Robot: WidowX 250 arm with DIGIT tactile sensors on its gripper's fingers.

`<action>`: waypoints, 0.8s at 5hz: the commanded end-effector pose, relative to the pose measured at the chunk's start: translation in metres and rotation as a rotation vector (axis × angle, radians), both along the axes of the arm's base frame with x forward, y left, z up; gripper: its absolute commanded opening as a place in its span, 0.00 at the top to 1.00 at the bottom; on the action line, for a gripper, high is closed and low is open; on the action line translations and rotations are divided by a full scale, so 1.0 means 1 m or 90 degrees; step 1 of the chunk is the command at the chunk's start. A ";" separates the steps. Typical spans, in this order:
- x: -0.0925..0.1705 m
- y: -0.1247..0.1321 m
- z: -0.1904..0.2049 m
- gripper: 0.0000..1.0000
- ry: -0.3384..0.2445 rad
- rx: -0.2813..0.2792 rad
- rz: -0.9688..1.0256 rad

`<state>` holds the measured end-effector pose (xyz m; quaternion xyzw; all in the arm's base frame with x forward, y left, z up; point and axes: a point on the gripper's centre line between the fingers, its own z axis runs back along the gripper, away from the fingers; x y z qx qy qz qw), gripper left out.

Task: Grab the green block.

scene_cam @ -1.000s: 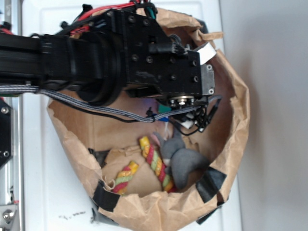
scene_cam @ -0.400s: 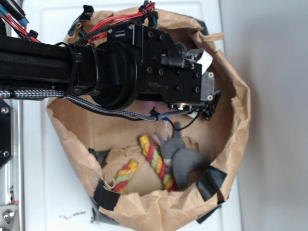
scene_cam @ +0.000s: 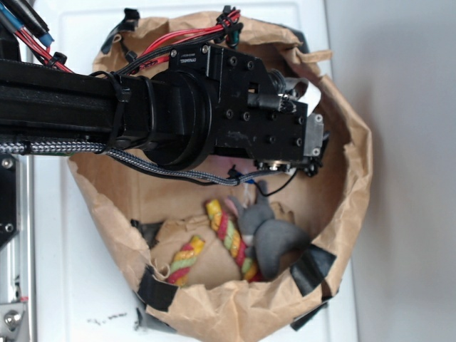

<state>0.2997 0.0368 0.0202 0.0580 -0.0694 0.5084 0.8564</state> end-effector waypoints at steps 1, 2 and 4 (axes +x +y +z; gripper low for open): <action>-0.005 0.004 0.021 1.00 -0.013 -0.032 -0.056; -0.010 -0.002 0.058 1.00 -0.046 -0.032 -0.099; -0.029 0.000 0.119 1.00 -0.056 -0.072 -0.168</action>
